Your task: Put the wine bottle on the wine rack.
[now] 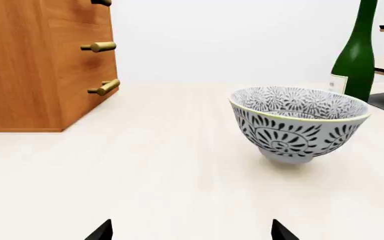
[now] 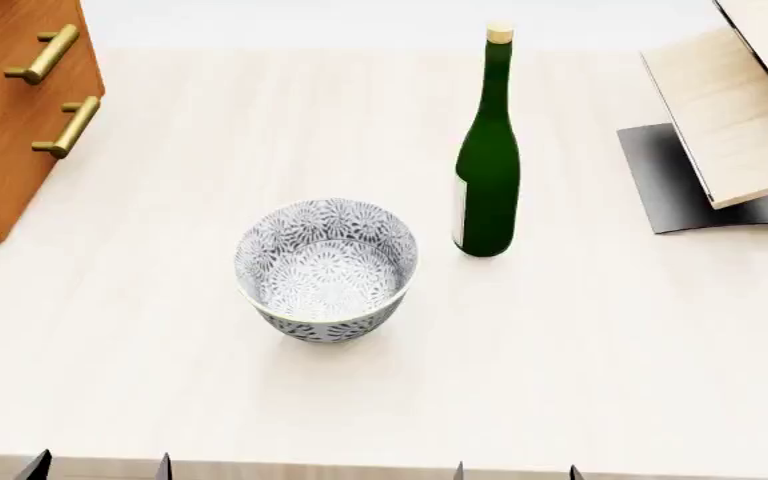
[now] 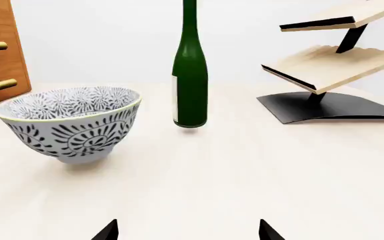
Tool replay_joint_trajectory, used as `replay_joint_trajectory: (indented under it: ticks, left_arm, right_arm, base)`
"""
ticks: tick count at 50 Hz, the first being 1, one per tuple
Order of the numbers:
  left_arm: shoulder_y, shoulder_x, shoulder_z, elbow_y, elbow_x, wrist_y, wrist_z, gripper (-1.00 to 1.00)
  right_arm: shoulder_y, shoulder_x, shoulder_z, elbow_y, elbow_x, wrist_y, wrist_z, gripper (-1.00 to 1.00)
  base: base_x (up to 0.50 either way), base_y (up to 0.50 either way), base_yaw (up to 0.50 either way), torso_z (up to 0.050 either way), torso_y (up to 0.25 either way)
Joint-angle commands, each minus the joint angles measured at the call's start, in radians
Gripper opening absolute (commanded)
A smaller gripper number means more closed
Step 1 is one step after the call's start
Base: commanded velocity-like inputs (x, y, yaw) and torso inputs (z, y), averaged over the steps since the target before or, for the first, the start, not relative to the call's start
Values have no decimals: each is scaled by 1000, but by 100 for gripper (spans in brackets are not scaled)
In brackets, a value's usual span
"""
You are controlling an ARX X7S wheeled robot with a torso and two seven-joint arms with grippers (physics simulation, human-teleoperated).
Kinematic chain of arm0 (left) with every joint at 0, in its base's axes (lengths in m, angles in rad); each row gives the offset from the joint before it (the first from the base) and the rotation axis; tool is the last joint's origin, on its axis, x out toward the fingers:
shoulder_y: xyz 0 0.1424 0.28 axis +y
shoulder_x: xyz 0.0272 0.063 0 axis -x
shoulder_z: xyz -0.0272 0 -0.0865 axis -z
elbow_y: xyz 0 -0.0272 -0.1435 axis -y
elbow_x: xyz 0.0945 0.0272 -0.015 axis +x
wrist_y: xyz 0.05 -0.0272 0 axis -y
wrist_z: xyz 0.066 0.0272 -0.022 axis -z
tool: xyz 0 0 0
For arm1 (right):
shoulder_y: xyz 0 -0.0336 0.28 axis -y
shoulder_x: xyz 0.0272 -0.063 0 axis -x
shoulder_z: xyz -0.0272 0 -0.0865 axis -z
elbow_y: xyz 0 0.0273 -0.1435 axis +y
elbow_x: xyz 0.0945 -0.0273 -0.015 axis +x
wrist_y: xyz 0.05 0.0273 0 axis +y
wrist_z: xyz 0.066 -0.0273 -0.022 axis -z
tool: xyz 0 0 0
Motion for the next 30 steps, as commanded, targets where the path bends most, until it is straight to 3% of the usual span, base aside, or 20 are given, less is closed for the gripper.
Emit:
replay_joint_trajectory:
  ticks: [1,16,30]
  left_arm:
    - [4,-16,18,15,-16,-11,-18,100]
    - [-4,-53,61,-11,-53,10,-59,100]
    - [132,-84,103,328,-35,3,-103,100]
  right_arm:
    - [-2,13,-17,-11,13,9,17,100]
    - [-13,49,-63,-37,43,-20,93,100]
    - [-150,93,-90,-388,57,-14,116,100]
  base:
    - [0,0,0,0,0]
    - [0,0,0,0,0]
    - [0,0,0,0,0]
